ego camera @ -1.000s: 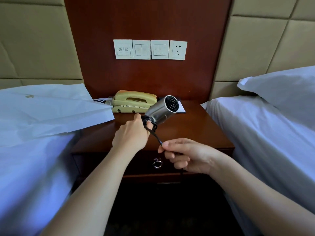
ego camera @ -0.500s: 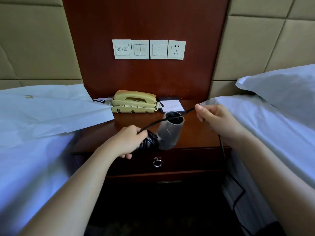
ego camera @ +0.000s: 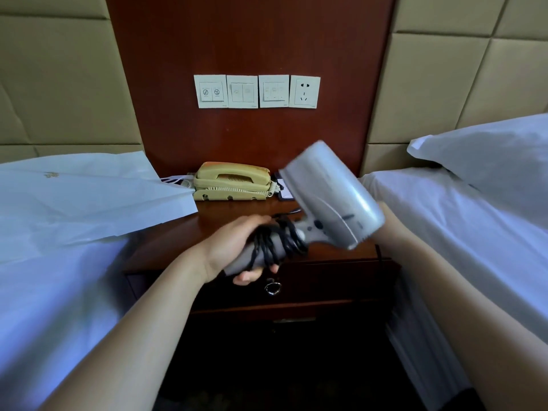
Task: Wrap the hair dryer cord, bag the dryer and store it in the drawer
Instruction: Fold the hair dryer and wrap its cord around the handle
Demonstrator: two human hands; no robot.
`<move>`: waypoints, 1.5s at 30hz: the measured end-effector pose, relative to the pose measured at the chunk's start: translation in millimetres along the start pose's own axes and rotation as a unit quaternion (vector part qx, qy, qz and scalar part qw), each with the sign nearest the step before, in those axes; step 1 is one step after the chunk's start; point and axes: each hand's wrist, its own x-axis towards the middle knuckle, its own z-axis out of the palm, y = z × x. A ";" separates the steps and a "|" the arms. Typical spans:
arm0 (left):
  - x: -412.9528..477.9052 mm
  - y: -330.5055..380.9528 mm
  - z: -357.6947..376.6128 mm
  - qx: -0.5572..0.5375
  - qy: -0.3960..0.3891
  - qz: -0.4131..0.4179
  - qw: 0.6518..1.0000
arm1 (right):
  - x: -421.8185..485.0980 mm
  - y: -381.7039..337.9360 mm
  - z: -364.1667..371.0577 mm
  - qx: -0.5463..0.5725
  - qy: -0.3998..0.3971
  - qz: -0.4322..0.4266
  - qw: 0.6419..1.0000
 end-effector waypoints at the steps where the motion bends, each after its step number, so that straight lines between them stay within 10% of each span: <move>1: 2.9 -0.1 -4.6 -0.037 0.005 0.005 0.999 | 0.0 1.4 2.8 -0.029 -0.010 -0.023 0.999; 14: 9.3 -10.2 -40.6 -0.125 0.266 0.018 0.956 | -41.7 -35.2 46.6 -0.222 -0.248 -0.211 0.919; 29: 20.6 -15.2 -7.7 0.264 0.241 -0.033 0.933 | -41.4 -76.8 43.8 -0.239 -0.133 -0.320 0.907; 45: 19.6 -13.9 8.5 0.417 0.165 0.012 0.894 | -15.6 -65.6 -14.0 -0.104 -0.094 -0.219 0.966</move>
